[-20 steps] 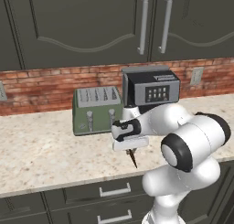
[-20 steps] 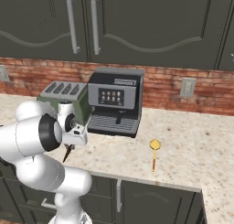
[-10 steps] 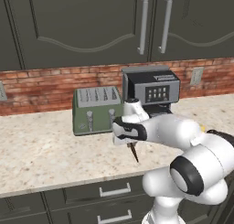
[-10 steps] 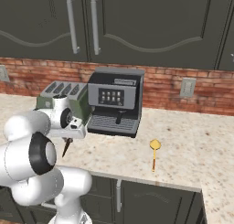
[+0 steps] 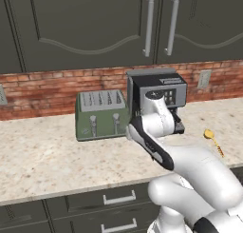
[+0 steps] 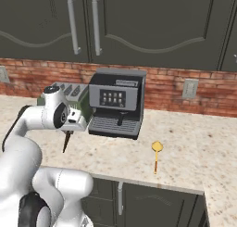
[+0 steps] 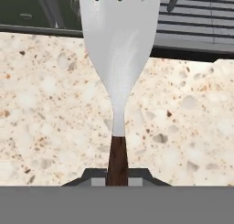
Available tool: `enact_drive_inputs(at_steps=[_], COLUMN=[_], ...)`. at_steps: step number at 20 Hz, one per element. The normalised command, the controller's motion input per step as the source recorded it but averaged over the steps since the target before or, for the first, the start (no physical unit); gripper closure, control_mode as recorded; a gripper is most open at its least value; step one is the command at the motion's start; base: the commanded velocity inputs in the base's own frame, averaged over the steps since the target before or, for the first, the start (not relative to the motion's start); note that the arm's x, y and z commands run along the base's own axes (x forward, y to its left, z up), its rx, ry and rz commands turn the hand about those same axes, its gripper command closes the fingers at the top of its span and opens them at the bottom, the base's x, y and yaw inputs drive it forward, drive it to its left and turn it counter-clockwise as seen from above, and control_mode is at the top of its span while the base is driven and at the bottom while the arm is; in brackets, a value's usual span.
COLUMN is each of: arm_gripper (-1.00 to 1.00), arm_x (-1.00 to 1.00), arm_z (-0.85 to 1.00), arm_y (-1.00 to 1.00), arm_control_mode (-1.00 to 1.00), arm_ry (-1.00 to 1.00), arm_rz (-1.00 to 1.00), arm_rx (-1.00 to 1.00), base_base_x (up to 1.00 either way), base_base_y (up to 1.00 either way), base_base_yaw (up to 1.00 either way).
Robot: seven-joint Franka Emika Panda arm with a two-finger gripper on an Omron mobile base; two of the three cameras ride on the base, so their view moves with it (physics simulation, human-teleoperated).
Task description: Take the fork and place it on the left side of the plate. Then take the spoon and place it on the right side of the plate. Make sure they're directly next to the plate.
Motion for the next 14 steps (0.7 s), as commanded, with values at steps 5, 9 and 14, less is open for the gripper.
enact_drive_inputs(at_steps=[5,9,14], arm_gripper=[1.0,1.0,1.0], arm_x=[-0.22,-0.46,-0.62], arm_z=[0.8,0.48,0.33], arm_y=[-0.06,0.02,0.05], arm_control_mode=[-1.0,-1.0,-1.0], arm_ry=[-0.15,-0.2,-0.25], arm_rz=[0.01,0.02,0.09], arm_rx=[0.0,-0.01,-0.02], base_base_x=[0.0,0.0,0.0], base_base_y=[0.0,0.0,0.0], base_base_yaw=[0.0,0.0,0.0])
